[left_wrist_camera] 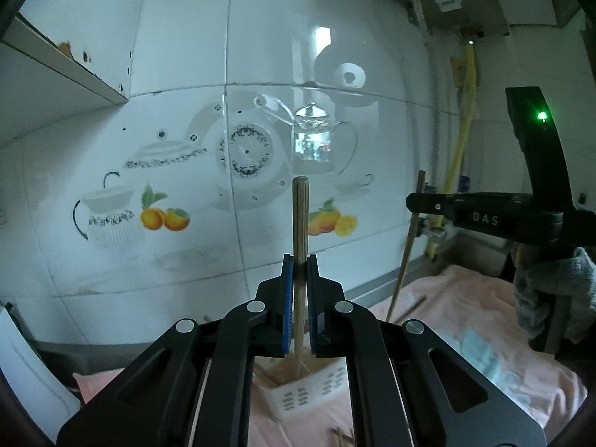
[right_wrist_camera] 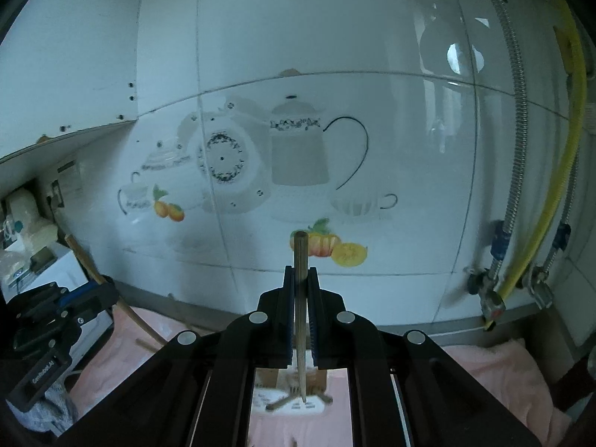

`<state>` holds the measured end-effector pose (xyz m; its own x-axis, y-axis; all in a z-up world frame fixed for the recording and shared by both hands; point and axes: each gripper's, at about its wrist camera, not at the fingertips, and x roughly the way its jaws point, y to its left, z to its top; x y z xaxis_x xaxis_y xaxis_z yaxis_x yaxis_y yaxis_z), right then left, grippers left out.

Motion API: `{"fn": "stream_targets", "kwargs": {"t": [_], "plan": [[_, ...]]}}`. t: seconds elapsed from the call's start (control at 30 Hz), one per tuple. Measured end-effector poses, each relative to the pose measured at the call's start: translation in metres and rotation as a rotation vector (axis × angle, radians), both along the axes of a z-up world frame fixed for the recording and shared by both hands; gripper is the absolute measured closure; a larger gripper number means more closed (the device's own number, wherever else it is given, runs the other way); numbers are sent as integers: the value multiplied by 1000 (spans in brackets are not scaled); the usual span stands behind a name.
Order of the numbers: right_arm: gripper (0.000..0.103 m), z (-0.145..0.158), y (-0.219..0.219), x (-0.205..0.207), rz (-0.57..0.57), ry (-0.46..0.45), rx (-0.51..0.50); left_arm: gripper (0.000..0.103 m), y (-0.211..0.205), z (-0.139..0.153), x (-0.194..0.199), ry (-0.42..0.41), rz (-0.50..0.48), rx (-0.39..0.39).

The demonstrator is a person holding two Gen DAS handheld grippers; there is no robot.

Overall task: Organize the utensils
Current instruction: 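Lower the chopstick into the white holder with the right tool while the left tool lowers its own, then open the right tool to release the chopstick while the left tool opens too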

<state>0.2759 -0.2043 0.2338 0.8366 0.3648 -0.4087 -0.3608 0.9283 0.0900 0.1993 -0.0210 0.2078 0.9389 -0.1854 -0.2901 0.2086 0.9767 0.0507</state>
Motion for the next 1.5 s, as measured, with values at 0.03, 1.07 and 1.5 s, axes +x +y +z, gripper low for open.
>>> {"fn": "stream_targets", "kwargs": {"t": [0.03, 1.07, 1.5], "plan": [[97, -2, 1, 5, -1, 6, -2, 97, 0, -2, 3, 5, 2, -1], [96, -18, 11, 37, -20, 3, -1, 97, 24, -67, 50, 150, 55, -41], [95, -69, 10, 44, -18, 106, -30, 89, 27, -66, 43, 148, 53, -63]]}}
